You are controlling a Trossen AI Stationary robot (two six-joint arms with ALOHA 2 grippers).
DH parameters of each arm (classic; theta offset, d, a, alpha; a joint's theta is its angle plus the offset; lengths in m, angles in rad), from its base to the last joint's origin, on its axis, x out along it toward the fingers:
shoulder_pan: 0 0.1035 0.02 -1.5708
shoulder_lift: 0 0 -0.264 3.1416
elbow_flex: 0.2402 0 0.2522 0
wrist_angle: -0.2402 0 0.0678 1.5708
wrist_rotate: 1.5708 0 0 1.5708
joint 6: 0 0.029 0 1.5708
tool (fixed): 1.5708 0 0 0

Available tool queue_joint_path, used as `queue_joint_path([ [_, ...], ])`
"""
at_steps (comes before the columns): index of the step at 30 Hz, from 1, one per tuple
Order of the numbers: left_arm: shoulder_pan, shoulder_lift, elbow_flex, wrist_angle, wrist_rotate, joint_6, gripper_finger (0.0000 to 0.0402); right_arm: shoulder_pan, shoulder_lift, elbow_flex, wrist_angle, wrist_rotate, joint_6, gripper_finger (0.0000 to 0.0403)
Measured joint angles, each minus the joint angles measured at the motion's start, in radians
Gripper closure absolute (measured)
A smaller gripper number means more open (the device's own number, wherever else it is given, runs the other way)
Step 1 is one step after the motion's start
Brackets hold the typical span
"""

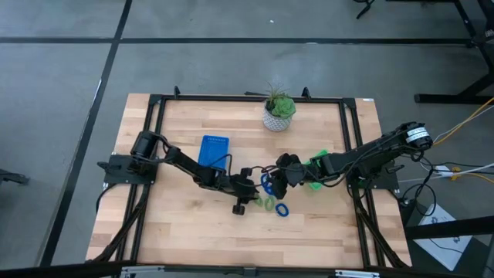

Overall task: Sort items
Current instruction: Put the green spring keychain into the green bin

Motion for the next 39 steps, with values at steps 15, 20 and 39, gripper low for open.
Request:
queue_joint_path([
  [15,0.043,-0.013,0.002,-0.092,0.096,-0.395,0.0381,0.0,0.0,0.0,0.001,-0.002,0.011,0.025],
  [20,0.064,-0.045,-0.003,-0.158,0.128,-0.416,0.0385,0.0,0.0,0.0,0.002,-0.002,0.008,0.025],
  [39,0.008,-0.258,-0.008,-0.425,-0.273,-0.212,0.0386,0.0,0.0,0.0,0.133,-0.026,-0.05,0.025],
])
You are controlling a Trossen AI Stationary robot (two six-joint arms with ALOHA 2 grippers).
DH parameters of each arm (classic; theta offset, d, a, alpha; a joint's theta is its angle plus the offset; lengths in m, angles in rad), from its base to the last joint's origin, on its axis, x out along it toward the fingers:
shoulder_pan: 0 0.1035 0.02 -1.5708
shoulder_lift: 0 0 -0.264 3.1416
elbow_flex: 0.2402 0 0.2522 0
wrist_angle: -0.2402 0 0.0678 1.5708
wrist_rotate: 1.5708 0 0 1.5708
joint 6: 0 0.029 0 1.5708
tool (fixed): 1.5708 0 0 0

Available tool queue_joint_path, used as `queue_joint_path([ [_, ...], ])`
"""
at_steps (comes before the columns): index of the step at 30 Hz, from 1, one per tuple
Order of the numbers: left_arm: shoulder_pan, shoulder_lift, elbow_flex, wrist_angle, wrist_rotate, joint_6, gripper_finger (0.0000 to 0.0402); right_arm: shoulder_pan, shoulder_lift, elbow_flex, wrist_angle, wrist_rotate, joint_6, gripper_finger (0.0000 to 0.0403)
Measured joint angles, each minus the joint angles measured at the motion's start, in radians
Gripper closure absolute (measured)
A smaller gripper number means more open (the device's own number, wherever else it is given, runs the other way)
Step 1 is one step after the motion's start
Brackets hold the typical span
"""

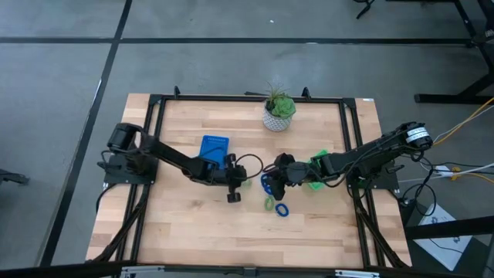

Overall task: Sort items
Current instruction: Put the green spring keychain into the green bin

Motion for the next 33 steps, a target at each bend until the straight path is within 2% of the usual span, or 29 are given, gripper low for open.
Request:
queue_joint_path([
  [6,-0.037,-0.061,0.002,0.012,-0.111,0.058,0.0386,0.0,0.0,0.0,0.0,0.004,-0.028,0.025],
  [13,-0.057,-0.095,0.003,0.032,-0.171,0.079,0.0387,0.0,0.0,0.0,0.037,0.008,-0.099,0.025],
  [20,-0.056,-0.095,0.004,0.147,-0.171,0.094,0.0387,-0.001,0.0,0.0,0.05,0.044,-0.131,0.025],
  [25,-0.056,-0.095,0.004,0.199,-0.181,0.123,0.0387,0.0,0.0,0.0,0.04,0.108,-0.131,0.025],
  [33,-0.056,-0.096,0.004,0.242,-0.195,0.143,0.0387,0.0,0.0,0.0,0.031,0.105,-0.132,0.025],
])
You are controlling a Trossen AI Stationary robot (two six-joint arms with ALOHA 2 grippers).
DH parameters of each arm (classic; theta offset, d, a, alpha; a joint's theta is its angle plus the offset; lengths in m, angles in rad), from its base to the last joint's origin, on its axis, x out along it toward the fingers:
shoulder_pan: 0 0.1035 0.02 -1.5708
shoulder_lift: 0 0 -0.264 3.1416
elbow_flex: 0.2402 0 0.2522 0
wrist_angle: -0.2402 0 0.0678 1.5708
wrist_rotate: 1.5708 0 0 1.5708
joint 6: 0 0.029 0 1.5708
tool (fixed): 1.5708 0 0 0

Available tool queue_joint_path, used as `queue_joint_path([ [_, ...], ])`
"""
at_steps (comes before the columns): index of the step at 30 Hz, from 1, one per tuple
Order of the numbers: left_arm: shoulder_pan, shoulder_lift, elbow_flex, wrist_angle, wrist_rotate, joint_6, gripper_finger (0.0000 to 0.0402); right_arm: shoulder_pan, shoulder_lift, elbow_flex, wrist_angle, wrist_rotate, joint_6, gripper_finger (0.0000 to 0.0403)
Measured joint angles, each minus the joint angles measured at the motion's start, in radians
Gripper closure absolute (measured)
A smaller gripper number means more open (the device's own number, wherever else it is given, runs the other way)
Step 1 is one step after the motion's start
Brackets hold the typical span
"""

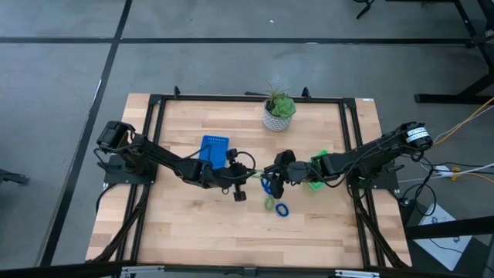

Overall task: Sort items
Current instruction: Put the green spring keychain into the green bin

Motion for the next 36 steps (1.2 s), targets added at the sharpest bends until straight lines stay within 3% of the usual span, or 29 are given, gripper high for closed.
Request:
queue_joint_path([
  [15,0.0,0.0,0.0,0.067,0.035,0.016,0.0385,0.0,0.023,0.0,0.001,0.036,-0.018,0.0255],
  [19,0.0,0.0,0.0,0.068,0.036,0.016,0.0375,0.0,0.05,0.0,0.001,0.027,-0.01,0.0286],
  [27,0.0,0.0,0.0,0.065,0.037,0.013,0.0351,0.0,0.069,0.0,0.002,0.0,0.001,0.0386],
  [36,0.0,-0.001,0.0,0.004,0.055,-0.055,0.0313,0.0,0.069,0.0,0.002,-0.028,0.005,0.0385],
])
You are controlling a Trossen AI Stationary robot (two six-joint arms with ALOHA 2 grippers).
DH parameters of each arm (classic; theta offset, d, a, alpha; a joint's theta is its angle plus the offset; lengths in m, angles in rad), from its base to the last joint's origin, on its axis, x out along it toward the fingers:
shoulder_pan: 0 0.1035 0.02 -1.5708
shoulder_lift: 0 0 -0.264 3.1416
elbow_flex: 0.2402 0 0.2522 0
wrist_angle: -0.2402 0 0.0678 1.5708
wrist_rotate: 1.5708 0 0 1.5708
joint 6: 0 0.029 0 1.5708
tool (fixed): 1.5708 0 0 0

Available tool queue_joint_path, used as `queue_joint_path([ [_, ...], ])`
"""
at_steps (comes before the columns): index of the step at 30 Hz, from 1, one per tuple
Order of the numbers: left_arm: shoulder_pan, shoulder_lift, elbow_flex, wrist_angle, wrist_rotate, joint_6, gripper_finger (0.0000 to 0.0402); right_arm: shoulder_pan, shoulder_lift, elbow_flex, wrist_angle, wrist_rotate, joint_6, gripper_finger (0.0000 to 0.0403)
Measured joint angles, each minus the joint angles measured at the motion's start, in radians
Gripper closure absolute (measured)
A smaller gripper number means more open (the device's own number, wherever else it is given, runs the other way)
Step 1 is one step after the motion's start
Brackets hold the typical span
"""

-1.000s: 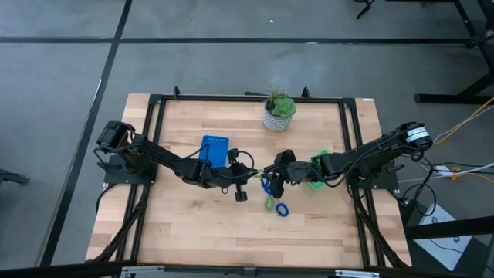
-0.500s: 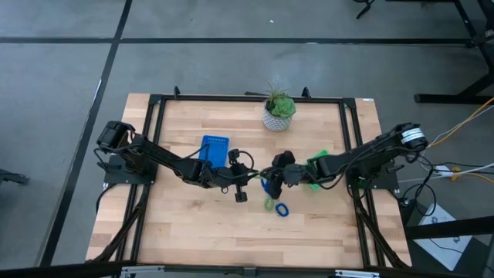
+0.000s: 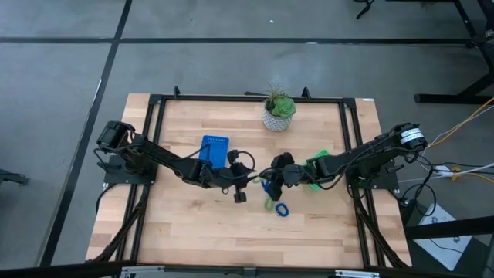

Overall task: Sort items
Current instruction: Put the green spring keychain into the green bin

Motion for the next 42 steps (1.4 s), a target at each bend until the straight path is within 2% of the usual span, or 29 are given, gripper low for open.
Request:
queue_joint_path([
  [6,0.0,0.0,0.0,-0.027,0.002,-0.011,0.0277,0.0,0.0,0.0,-0.009,-0.022,0.0,0.0393],
  [11,0.0,0.0,0.0,-0.027,0.031,-0.011,0.0263,0.0,-0.032,0.0,-0.149,-0.026,0.033,0.0389],
  [14,0.0,0.0,0.0,-0.027,0.065,-0.01,0.0263,0.0,-0.069,0.0,-0.215,-0.022,0.053,0.039],
  [22,0.0,0.0,0.0,-0.034,0.071,-0.024,0.0267,0.0,-0.198,0.0,-0.298,-0.014,0.053,0.039],
  [34,0.0,0.0,0.0,-0.058,0.073,-0.056,0.0269,0.0,-0.352,0.0,-0.307,-0.018,0.029,0.0389],
  [42,0.0,0.0,0.0,-0.058,0.096,-0.061,0.027,0.0,-0.435,0.0,-0.308,-0.085,0.025,0.0389],
])
